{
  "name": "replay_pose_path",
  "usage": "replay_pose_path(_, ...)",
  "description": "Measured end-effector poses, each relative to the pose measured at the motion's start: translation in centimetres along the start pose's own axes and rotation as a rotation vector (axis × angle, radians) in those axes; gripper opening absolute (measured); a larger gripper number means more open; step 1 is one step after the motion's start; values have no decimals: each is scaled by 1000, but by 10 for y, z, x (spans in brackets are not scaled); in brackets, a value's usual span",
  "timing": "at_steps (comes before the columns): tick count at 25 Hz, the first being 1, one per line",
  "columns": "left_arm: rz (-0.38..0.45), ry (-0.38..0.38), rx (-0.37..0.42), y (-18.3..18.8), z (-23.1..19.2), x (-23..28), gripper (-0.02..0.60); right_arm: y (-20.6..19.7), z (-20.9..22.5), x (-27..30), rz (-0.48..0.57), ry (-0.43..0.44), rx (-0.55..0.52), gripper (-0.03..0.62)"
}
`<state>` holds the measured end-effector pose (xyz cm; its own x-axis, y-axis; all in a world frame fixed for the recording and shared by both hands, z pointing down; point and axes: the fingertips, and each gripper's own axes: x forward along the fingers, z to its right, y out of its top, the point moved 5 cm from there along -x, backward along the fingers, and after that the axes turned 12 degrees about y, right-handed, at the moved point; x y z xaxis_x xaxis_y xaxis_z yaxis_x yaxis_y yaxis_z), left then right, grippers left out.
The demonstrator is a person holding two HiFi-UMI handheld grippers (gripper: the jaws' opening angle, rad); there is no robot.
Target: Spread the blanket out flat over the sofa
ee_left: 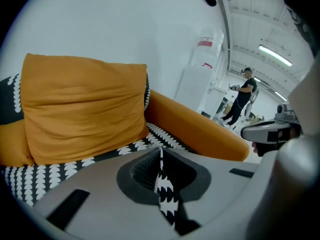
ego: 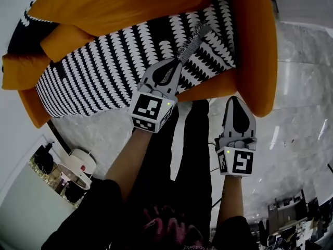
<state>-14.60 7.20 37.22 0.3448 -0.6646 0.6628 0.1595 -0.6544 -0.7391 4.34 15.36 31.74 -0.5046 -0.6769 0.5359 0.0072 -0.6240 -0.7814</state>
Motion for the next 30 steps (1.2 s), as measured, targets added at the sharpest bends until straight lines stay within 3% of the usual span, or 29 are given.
replay_pose_path(4, -30, -62, 53, -13, 3, 37, 15, -19, 9, 5, 8, -12, 24, 20)
replay_pose_path(9, -52, -91, 104, 10, 4, 73, 25, -2, 24, 8, 17, -9, 35, 20)
replay_pose_path(11, -74, -115, 117, 15, 9, 86, 129, 3, 28, 5, 19, -5, 31, 20)
replay_pose_path(19, -151, -152, 180, 14, 17, 140, 210, 4, 47, -3, 12, -18, 43, 20)
replay_pose_path(22, -179, -159, 204, 16, 19, 164, 213, 6, 58, -2, 13, -16, 51, 20)
replay_pose_path(27, -206, -143, 153, 15, 18, 201, 213, 0, 75, 5, 9, -16, 58, 20)
replay_pose_path(30, -250, -158, 183, 4, 18, 216, 213, -6, 77, 12, 12, -14, 87, 20)
